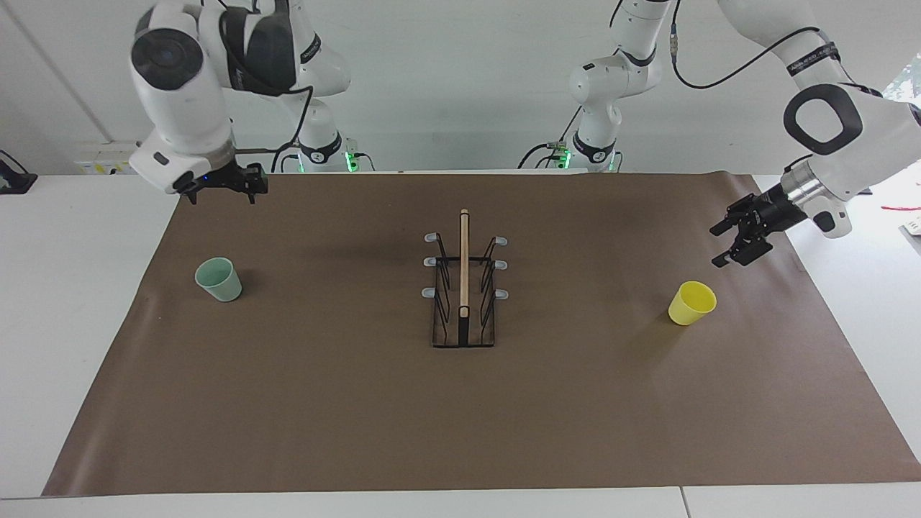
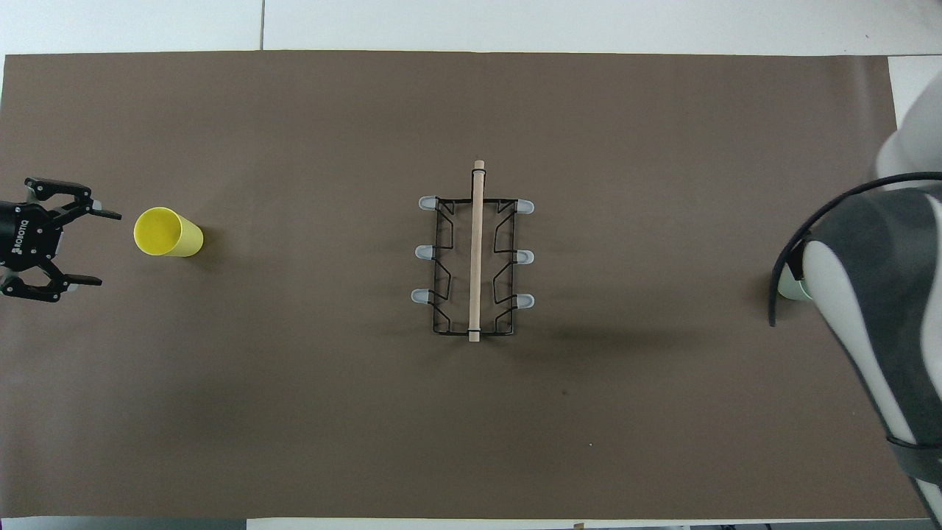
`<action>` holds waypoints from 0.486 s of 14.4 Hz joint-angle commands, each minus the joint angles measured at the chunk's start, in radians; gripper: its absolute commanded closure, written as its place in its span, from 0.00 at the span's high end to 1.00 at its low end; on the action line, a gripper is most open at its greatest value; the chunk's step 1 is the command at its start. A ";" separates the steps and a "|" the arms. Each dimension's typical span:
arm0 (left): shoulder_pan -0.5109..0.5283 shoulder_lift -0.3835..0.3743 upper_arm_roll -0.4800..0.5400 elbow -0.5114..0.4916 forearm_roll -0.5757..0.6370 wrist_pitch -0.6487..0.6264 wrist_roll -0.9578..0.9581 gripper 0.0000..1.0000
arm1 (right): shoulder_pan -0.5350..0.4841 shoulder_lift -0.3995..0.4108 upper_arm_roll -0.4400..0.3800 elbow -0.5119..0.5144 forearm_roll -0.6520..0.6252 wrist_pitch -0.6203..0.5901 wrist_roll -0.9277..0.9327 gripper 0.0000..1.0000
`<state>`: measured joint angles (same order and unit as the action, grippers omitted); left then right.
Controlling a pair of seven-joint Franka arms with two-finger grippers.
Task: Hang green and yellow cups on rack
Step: 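Grasp the yellow cup with the left gripper while the right gripper grasps the green cup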
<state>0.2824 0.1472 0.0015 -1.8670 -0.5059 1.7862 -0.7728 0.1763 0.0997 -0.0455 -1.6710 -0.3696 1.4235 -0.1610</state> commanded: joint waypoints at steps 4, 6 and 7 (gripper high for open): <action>0.101 0.171 -0.003 0.038 -0.199 0.051 -0.144 1.00 | 0.035 0.008 0.004 -0.182 -0.180 0.086 -0.313 1.00; 0.145 0.196 -0.003 0.042 -0.271 0.055 -0.186 1.00 | 0.075 0.024 0.004 -0.232 -0.241 0.089 -0.353 1.00; 0.162 0.204 -0.003 0.032 -0.296 0.055 -0.197 1.00 | 0.095 0.050 0.004 -0.233 -0.250 0.080 -0.382 1.00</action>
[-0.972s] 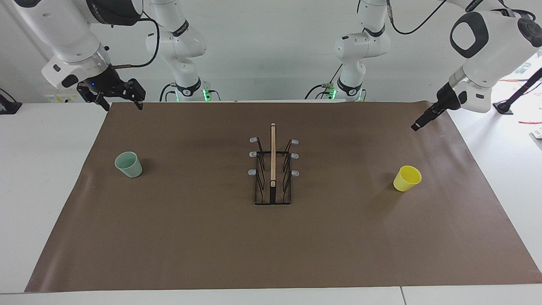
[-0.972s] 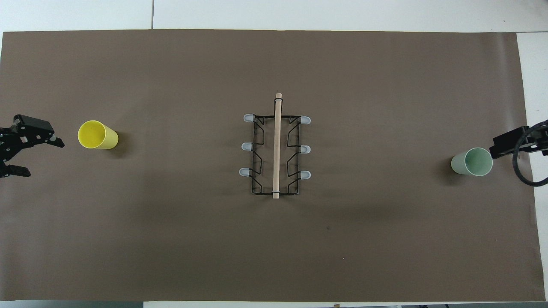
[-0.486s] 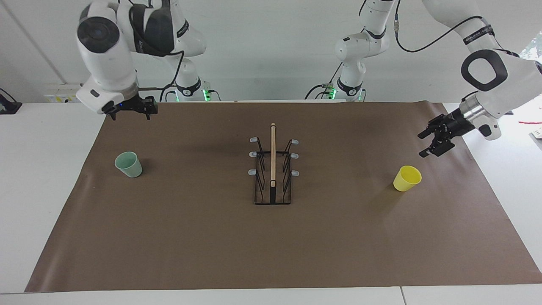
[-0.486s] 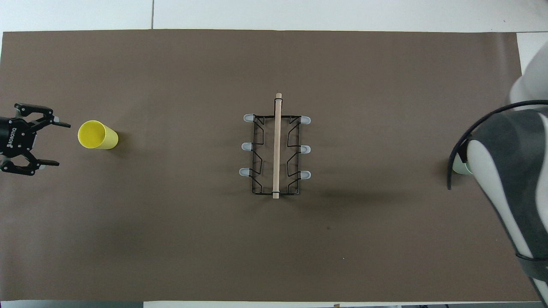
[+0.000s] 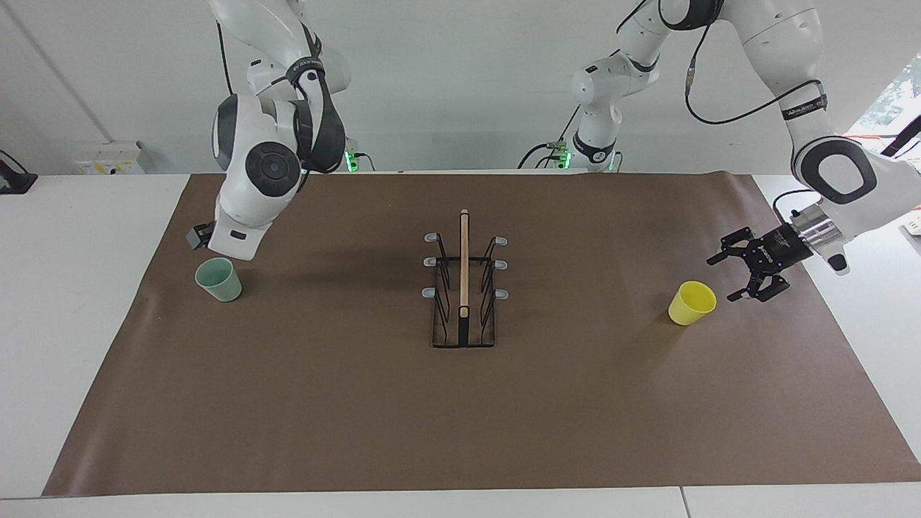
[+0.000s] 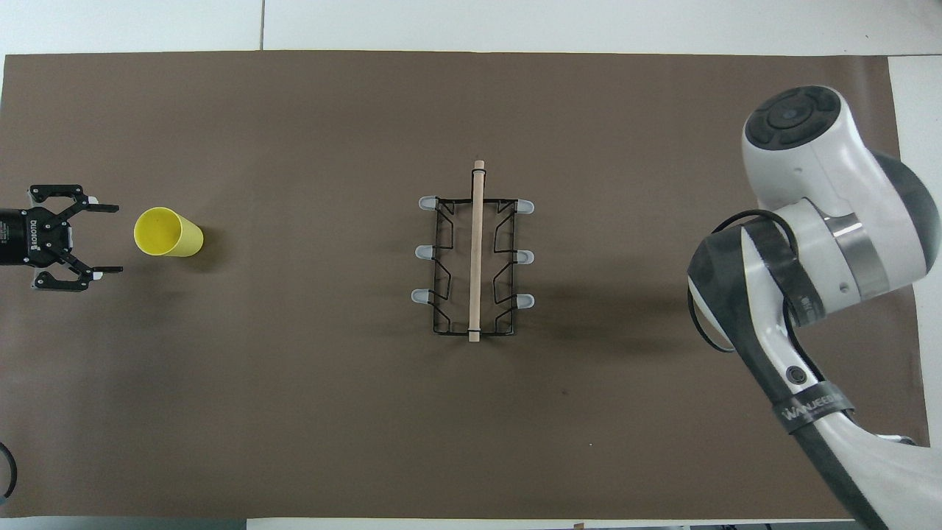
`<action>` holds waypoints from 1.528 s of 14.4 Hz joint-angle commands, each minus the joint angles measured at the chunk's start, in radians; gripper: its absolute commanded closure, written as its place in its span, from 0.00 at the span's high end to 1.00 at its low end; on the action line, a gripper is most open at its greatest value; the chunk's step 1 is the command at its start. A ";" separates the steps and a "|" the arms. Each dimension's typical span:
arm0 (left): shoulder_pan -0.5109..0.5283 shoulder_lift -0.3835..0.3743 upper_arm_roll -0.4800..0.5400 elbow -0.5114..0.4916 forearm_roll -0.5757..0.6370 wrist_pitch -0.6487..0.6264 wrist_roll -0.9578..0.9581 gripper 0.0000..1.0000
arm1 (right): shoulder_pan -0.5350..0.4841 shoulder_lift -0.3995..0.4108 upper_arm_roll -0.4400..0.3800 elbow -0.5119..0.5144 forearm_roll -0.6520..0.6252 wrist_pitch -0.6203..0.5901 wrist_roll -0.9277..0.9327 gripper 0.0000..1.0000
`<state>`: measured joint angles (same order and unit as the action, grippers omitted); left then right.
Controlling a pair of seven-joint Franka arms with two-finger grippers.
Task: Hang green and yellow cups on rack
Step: 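Grasp the yellow cup with the left gripper while the right gripper grasps the green cup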
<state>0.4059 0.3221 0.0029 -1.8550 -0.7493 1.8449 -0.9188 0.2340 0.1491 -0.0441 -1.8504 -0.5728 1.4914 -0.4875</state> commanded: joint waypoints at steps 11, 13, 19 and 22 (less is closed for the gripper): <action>-0.081 0.002 -0.009 -0.234 -0.218 0.313 -0.051 1.00 | 0.120 0.070 0.016 -0.263 -0.329 0.328 -0.330 1.00; -0.111 0.003 -0.009 -0.239 -0.246 0.327 -0.051 1.00 | 0.088 0.060 0.016 -0.311 -0.347 0.369 -0.336 1.00; -0.157 0.008 -0.009 -0.239 -0.292 0.373 -0.046 1.00 | 0.070 0.061 0.015 -0.418 -0.468 0.385 -0.324 1.00; -0.177 0.012 -0.009 -0.233 -0.292 0.395 -0.051 0.18 | 0.048 0.053 0.015 -0.470 -0.562 0.443 -0.261 1.00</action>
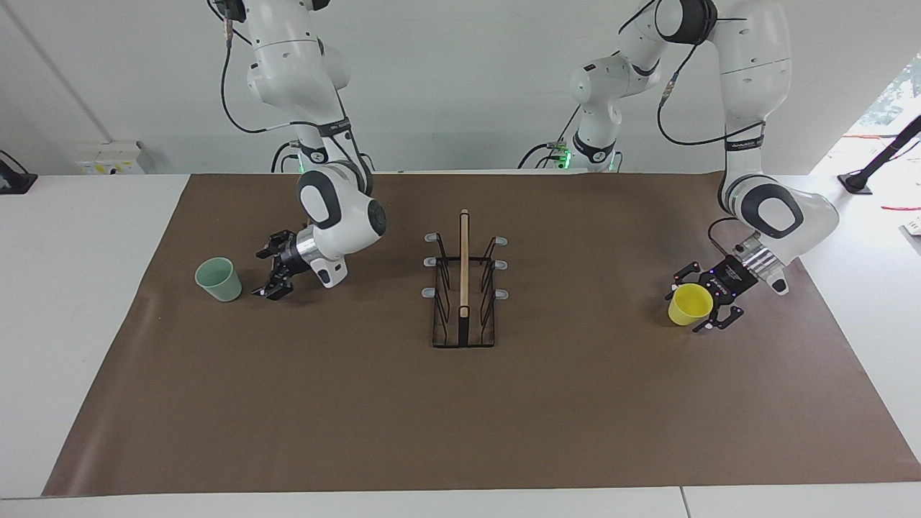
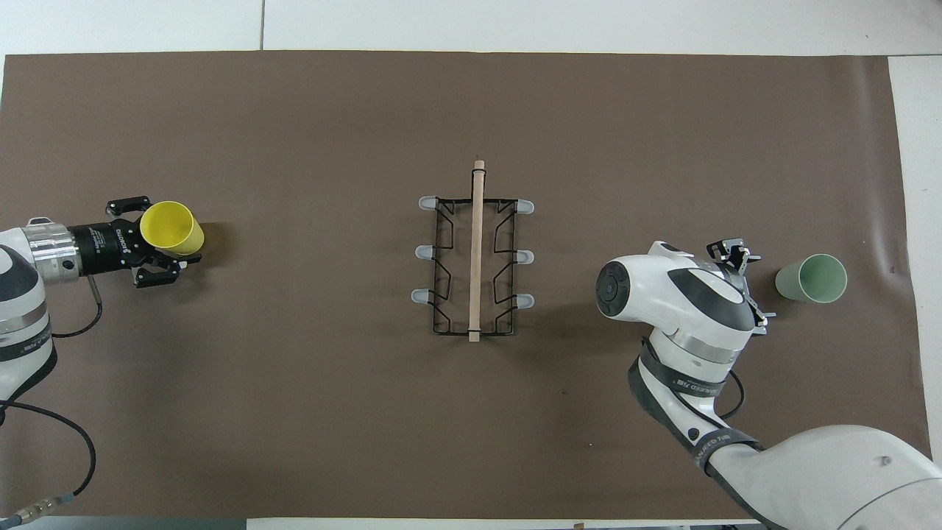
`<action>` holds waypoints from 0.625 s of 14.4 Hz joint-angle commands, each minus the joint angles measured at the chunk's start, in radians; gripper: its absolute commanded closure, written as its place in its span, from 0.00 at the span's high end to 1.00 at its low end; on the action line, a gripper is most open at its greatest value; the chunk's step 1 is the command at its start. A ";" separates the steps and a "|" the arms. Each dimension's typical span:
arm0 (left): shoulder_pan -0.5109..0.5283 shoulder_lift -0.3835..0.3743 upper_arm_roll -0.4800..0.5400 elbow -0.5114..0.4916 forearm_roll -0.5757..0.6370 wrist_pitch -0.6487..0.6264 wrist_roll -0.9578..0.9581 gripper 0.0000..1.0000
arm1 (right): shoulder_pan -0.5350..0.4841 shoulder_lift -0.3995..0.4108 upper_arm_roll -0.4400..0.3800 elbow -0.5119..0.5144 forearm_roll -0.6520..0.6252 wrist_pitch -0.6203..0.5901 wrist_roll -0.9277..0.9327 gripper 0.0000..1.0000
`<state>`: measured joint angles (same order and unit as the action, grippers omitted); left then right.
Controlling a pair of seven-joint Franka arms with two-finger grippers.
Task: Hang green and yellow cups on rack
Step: 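Grasp the yellow cup with the left gripper while the right gripper grasps the green cup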
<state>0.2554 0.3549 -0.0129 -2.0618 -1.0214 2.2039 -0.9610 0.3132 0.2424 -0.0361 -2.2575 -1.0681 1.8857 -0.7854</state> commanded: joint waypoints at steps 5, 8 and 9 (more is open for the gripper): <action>-0.033 -0.033 0.010 0.051 -0.006 0.033 -0.015 0.00 | -0.074 -0.003 0.007 -0.073 -0.202 0.064 0.132 1.00; -0.068 -0.114 0.010 0.062 0.097 0.036 -0.027 0.00 | -0.112 -0.002 0.007 -0.074 -0.256 0.070 0.140 1.00; -0.070 -0.140 0.007 0.063 0.163 0.030 -0.030 0.00 | -0.120 0.000 0.007 -0.074 -0.269 0.078 0.143 1.00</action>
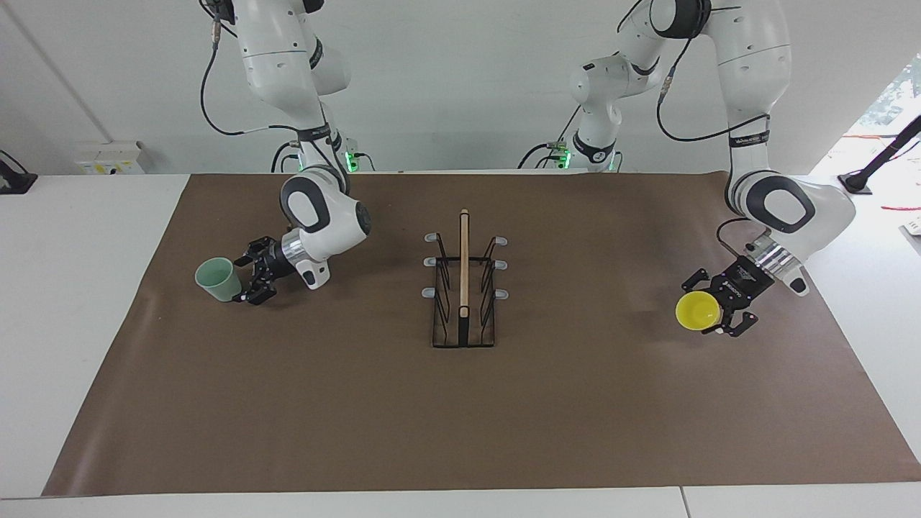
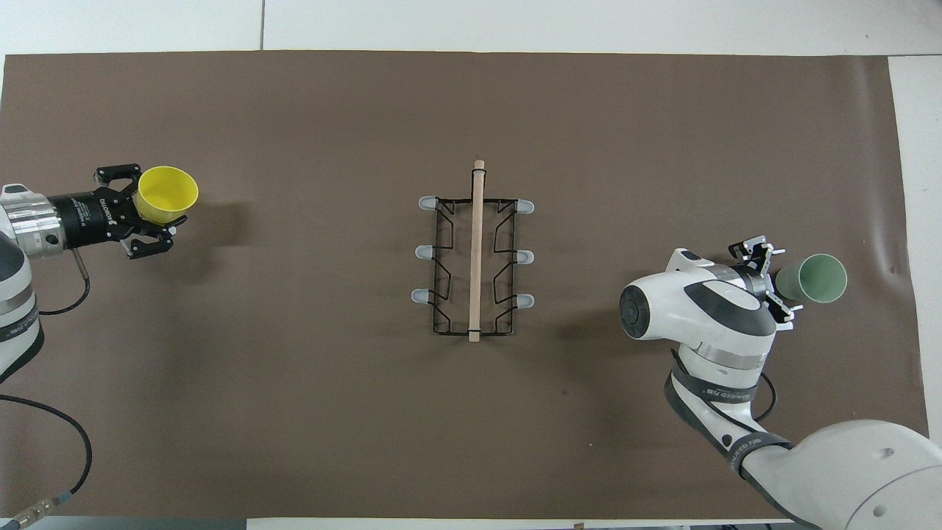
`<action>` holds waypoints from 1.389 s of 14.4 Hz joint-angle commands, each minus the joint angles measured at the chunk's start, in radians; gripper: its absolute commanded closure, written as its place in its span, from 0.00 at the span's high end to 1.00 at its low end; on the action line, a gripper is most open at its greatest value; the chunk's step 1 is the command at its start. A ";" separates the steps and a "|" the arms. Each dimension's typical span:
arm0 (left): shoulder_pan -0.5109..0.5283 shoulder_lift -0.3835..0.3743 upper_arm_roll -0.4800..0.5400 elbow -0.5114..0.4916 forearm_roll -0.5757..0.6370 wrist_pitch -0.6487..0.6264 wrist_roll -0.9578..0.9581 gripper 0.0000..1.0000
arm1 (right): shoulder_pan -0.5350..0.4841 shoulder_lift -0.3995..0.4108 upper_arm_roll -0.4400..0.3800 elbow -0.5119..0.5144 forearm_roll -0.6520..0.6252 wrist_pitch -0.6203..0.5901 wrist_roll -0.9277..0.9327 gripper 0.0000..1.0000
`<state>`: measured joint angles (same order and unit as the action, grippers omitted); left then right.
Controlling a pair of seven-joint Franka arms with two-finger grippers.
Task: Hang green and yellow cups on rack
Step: 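Grasp the yellow cup with the left gripper while the right gripper grasps the green cup, then carry the yellow cup with the left gripper onto the rack's nearer peg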
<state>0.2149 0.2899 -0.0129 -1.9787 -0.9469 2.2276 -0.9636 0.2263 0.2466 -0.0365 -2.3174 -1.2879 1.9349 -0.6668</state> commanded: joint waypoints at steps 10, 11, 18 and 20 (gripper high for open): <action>-0.457 -0.169 0.002 0.072 0.821 -0.085 -0.421 0.00 | -0.091 -0.004 0.007 -0.042 -0.123 0.047 0.082 1.00; -0.501 -0.172 0.004 0.073 0.871 -0.092 -0.466 0.00 | -0.096 -0.004 0.007 -0.045 -0.126 0.047 0.091 1.00; -0.816 -0.221 0.001 0.066 1.382 -0.259 -0.937 0.00 | -0.070 -0.012 0.007 -0.036 -0.137 -0.019 0.147 0.00; -0.889 -0.225 0.001 0.061 1.441 -0.316 -0.984 0.00 | -0.062 -0.010 0.009 -0.004 -0.134 -0.037 0.145 0.00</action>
<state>-0.6083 0.0852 -0.0297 -1.9079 0.4307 1.9708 -1.8960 0.1603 0.2455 -0.0350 -2.3391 -1.3967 1.9214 -0.5378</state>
